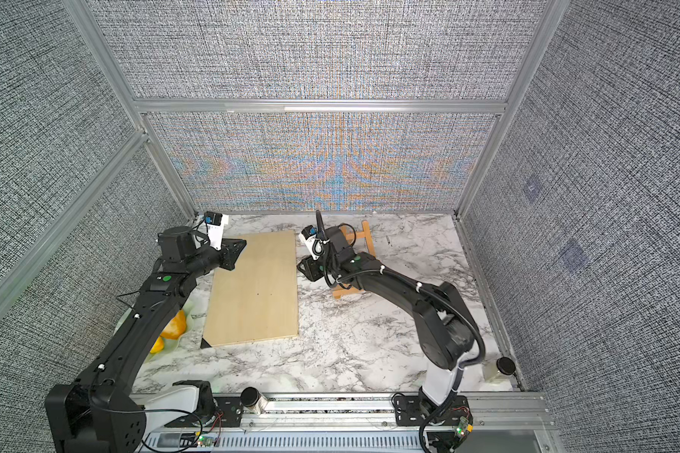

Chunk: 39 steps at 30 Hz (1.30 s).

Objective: Disassemble the easel
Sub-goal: Pick up the easel at the center of the board.

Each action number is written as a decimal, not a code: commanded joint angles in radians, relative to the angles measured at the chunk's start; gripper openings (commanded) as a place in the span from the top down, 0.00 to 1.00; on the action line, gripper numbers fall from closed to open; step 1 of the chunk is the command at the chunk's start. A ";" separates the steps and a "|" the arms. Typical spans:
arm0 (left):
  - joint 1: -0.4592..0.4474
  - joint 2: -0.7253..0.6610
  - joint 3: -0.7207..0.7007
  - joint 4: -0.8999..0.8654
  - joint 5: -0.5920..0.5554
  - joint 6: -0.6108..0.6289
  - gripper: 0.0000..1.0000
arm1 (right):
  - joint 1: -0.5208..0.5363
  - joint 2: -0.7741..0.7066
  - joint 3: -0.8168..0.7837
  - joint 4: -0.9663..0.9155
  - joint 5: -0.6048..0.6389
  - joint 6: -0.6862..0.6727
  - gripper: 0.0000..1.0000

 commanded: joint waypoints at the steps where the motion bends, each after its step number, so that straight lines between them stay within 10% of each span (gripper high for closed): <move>1: -0.002 0.022 0.004 0.053 0.068 -0.025 0.83 | -0.006 -0.100 -0.047 0.029 0.012 -0.068 0.58; 16: -0.212 0.256 0.073 0.162 0.157 -0.083 0.82 | -0.298 -0.565 -0.337 -0.107 0.133 -0.084 0.64; 39: -0.450 0.639 0.313 0.254 0.190 -0.125 0.72 | -0.544 -0.309 -0.344 0.009 -0.130 -0.089 0.50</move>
